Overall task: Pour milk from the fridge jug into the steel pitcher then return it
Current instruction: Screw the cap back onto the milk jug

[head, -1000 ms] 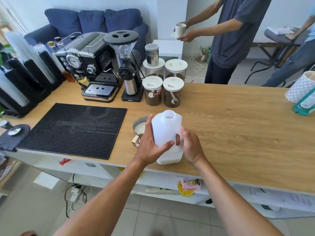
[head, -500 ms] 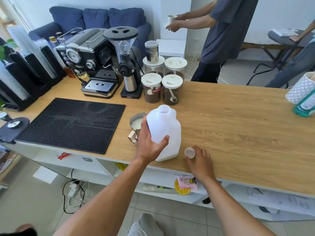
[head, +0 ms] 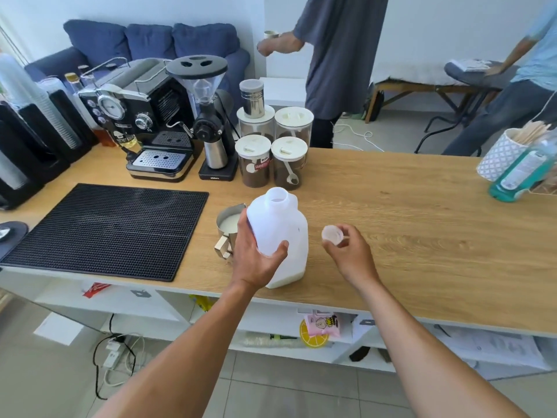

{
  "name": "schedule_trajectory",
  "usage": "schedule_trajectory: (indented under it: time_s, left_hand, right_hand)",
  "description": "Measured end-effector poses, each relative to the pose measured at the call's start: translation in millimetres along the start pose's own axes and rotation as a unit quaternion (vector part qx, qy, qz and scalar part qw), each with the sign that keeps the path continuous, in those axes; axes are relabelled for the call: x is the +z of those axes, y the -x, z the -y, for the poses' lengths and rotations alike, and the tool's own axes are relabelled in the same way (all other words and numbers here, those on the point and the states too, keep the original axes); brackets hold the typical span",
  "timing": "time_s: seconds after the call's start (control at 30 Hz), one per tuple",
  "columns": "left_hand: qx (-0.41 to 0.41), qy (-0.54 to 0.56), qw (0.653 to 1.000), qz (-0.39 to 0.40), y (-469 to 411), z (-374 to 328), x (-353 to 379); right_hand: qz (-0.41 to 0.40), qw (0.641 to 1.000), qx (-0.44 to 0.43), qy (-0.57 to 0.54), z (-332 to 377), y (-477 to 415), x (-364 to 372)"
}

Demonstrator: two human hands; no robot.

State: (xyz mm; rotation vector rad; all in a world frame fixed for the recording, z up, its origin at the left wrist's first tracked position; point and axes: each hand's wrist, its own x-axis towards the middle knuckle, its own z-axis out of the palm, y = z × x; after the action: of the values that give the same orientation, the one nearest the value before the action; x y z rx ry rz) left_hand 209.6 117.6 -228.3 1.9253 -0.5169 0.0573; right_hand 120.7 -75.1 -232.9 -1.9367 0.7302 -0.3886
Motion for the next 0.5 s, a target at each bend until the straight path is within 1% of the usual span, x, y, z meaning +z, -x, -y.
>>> schedule_trajectory:
  time_s: [0.1,0.27,0.37,0.43,0.5]
  left_hand:
    - [0.003,-0.003,1.0,0.008,1.4,-2.0,1.1]
    - [0.011,-0.018,0.999,0.026,-0.9,-1.0,-3.5]
    - [0.015,-0.014,0.999,0.024,1.6,1.2,-6.7]
    - [0.021,-0.015,0.999,0.024,2.2,2.0,-7.5]
    - [0.024,-0.021,0.999,0.029,1.2,1.4,-8.1]
  right_hand:
    - [-0.01,0.999,-0.027,-0.021,29.6,-4.7,-14.9]
    - [0.025,0.99,-0.134,-0.026,92.8,-5.1,-32.2]
    - [0.08,0.974,-0.205,0.052,125.1,-1.3,-43.4]
    - [0.119,0.957,-0.226,0.139,140.6,0.6,-50.1]
    - [0.142,0.937,-0.234,0.218,151.3,1.8,-53.0]
